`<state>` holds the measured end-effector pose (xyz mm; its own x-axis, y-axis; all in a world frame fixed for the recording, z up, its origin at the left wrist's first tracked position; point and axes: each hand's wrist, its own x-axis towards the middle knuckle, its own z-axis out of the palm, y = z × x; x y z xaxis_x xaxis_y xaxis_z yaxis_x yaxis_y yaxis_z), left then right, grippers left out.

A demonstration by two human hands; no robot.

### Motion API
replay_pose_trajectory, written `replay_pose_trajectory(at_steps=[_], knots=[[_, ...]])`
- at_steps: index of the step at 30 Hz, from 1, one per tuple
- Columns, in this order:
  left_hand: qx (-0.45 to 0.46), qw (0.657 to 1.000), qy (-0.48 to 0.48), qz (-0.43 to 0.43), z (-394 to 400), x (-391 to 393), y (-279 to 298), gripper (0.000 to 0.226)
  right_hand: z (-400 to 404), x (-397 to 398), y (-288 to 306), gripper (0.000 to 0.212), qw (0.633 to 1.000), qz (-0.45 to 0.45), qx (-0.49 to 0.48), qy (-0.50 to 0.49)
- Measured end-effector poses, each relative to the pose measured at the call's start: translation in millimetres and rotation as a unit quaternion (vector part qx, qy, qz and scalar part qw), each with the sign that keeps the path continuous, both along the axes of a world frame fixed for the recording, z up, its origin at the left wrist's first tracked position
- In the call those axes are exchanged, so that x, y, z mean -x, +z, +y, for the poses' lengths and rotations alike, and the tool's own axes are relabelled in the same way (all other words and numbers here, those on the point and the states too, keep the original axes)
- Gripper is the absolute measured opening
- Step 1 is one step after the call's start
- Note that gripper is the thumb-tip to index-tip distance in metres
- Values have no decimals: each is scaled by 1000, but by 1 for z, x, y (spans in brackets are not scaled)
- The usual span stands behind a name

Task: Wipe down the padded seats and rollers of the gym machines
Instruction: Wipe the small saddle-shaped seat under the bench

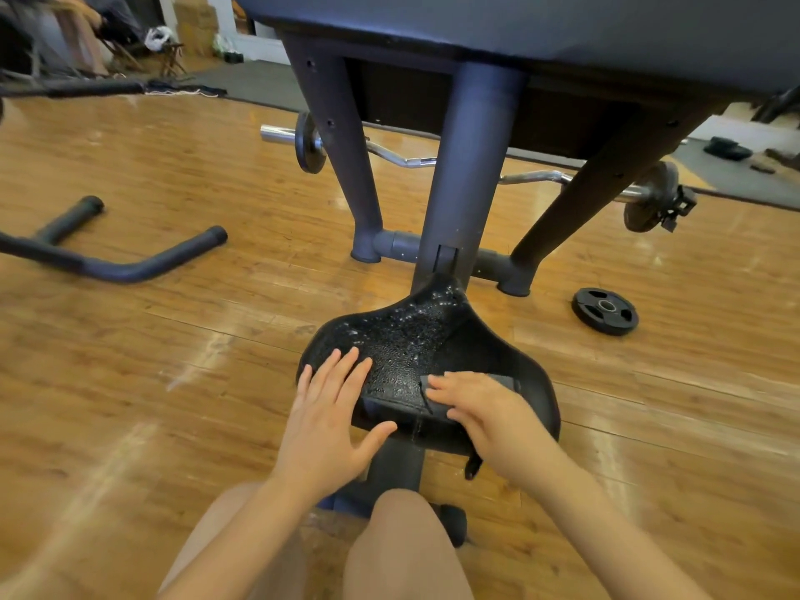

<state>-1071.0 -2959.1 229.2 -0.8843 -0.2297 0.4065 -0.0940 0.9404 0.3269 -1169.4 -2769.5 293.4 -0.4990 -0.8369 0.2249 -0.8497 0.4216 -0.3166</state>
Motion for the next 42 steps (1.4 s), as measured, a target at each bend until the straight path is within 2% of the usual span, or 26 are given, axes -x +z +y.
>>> replay_pose_trajectory(at_steps=[4,6,8,11,15,18,20,23,27,31,35,42], knots=[[-3,1000,-1,-9,0,-1,2,75,21,4,-8,34,995,-68,63,48],[-7,1000,-2,-7,-1,-1,2,75,17,24,-1,29,988,-111,110,9],[-10,1000,-5,-9,-1,-1,3,75,11,58,4,28,979,-119,145,-83],[-6,1000,-3,-21,-1,-2,5,75,-3,110,5,28,957,-159,100,-219],[-17,1000,0,-25,-2,-2,5,75,-16,122,-3,30,954,-145,27,-263],[-16,1000,1,-21,-1,-2,4,74,-14,103,1,31,969,-109,34,-218],[-18,1000,4,-21,0,-2,4,75,-16,80,7,30,984,-93,36,-147],[-18,999,17,-29,1,-3,6,80,-24,38,12,33,998,-61,-15,-13],[-8,999,21,-45,0,-5,9,83,-13,11,10,33,995,-29,-11,93],[-20,998,23,-58,1,-7,16,86,11,22,-1,32,984,-28,-8,176],[-23,997,36,-60,6,-7,18,88,12,50,-6,31,985,-56,17,159],[0,998,33,-61,6,-8,19,83,-18,124,-10,26,995,-79,67,-7]])
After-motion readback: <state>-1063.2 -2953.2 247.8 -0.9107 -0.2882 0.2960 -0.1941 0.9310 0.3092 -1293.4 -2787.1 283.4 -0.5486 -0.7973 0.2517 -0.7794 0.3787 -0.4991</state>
